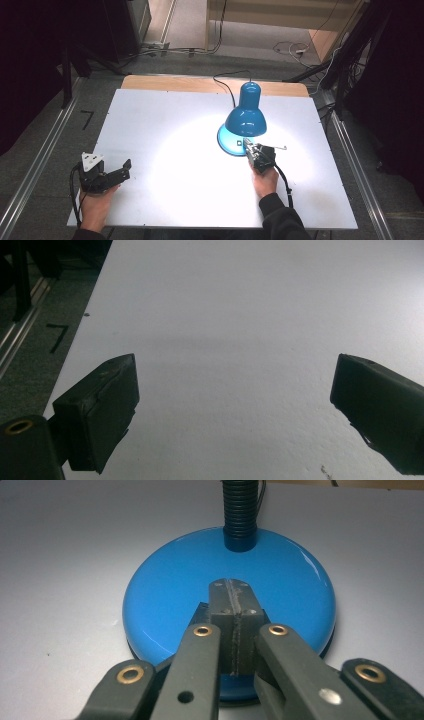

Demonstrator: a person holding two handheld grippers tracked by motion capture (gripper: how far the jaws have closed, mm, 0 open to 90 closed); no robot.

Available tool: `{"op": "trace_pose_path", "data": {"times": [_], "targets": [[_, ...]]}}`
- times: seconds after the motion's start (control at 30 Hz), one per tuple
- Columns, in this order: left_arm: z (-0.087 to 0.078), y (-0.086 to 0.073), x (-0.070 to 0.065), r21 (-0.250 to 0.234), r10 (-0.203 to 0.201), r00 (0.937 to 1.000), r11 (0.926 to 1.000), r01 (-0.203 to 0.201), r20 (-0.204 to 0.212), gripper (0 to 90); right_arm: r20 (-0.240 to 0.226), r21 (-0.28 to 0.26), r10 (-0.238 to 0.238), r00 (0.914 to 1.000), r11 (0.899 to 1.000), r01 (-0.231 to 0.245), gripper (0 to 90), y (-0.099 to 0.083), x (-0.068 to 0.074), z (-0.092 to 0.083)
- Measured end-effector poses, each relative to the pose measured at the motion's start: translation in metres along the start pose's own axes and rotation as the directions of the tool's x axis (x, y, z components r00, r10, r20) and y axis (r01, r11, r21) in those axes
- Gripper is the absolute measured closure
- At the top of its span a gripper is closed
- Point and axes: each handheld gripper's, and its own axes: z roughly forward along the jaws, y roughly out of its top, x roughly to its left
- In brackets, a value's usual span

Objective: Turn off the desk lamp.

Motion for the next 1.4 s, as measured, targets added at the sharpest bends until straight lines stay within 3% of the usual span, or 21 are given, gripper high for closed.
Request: {"op": "trace_pose_path", "data": {"times": [0.77,1.4], "targets": [[0.000,0.000,0.000,0.001,0.001,1.0000,1.0000,-0.001,0.003,5.9,-0.014,0.008,-0.013,0.9998,1.000,0.014,87.4,0.002,0.007,0.006],[0.001,0.000,0.000,0.001,0.003,1.0000,1.0000,-0.003,0.004,5.9,0.001,0.022,-0.035,0.9994,0.999,0.035,87.5,0.002,0.012,0.011]]}}
